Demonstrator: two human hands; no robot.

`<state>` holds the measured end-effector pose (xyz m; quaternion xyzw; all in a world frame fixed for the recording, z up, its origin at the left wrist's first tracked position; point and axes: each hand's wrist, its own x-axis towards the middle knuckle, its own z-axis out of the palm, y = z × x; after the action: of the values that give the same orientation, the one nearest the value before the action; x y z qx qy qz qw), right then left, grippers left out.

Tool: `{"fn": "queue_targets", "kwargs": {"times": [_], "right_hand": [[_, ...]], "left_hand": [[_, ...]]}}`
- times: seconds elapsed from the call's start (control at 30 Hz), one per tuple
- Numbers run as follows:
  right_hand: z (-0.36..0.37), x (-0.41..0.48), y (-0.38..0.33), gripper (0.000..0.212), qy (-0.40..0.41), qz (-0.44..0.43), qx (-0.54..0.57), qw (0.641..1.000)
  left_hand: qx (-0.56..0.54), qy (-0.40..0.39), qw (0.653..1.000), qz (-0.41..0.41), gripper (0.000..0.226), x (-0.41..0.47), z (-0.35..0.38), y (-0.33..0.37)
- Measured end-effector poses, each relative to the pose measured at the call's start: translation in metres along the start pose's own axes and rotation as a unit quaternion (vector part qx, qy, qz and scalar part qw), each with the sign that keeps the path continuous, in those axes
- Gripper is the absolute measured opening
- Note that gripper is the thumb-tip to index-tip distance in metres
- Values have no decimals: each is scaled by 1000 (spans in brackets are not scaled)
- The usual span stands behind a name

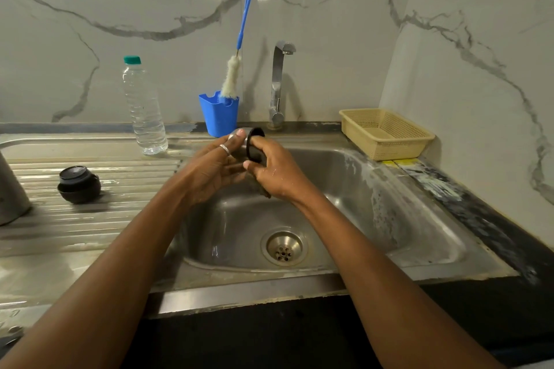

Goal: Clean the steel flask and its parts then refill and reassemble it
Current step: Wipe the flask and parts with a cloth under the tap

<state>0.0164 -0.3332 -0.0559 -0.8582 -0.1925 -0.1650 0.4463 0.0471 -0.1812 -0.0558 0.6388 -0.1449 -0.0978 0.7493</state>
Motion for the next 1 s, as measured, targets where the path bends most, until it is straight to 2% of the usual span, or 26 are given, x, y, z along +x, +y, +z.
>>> {"fn": "queue_targets", "kwargs": {"times": [0.1, 0.17, 0.23, 0.27, 0.3, 0.33, 0.37, 0.4, 0.43, 0.5, 0.53, 0.6, 0.67, 0.73, 0.8, 0.9, 1.0], "right_hand": [[4, 0, 10, 46, -30, -47, -84, 995], [7, -1, 8, 47, -38, -12, -61, 997], [7, -2, -2, 47, -47, 102, 98, 989], [6, -2, -7, 43, -54, 162, 223, 960], [4, -2, -8, 39, -60, 200, 343, 916], [1, -1, -7, 37, -66, 212, 423, 879], [-2, 0, -6, 37, -72, 211, 458, 860], [-5, 2, -3, 37, -73, 205, 455, 863], [-7, 2, -3, 35, -68, 192, 414, 887], [-8, 2, -2, 30, -44, 136, 226, 964], [-7, 1, -1, 30, -38, 97, 121, 987], [-3, -2, 0, 29, -48, 52, 6, 997], [-2, -4, -2, 28, -61, 71, 5, 996], [-5, -4, -4, 36, -70, 119, 55, 989], [-9, -4, -6, 44, -89, 181, 164, 966], [-17, -6, -10, 30, -124, 233, 405, 876], [-25, -7, -11, 14, -111, 243, 473, 839]], "left_hand": [[-12, 24, 1000, -2, 43, 2, -2, -1], [-11, 30, 999, 8, 43, 4, -4, -2], [-15, 18, 1000, 16, 47, 4, -6, -4], [-20, 7, 1000, 20, 50, 4, -7, -5], [-28, -2, 999, 25, 49, 4, -7, -5], [-33, -9, 999, 31, 47, 3, -5, -5], [-37, -12, 999, 37, 45, 3, -4, -3], [-39, -12, 998, 41, 45, 3, -3, -3], [-38, -10, 998, 39, 47, 3, -2, -2], [-19, -3, 1000, 16, 50, 4, -3, -3], [-5, 7, 1000, -6, 52, 4, -2, -3], [14, 27, 999, -41, 55, 4, -2, -4], [23, 29, 999, -40, 46, 3, -1, -4], [11, 21, 999, -27, 37, 2, -3, -3], [4, 2, 1000, -17, 39, 0, -7, -2], [6, -21, 1000, 1, 52, -2, -6, -1], [3, -28, 999, 32, 59, -2, -1, 3]]}}
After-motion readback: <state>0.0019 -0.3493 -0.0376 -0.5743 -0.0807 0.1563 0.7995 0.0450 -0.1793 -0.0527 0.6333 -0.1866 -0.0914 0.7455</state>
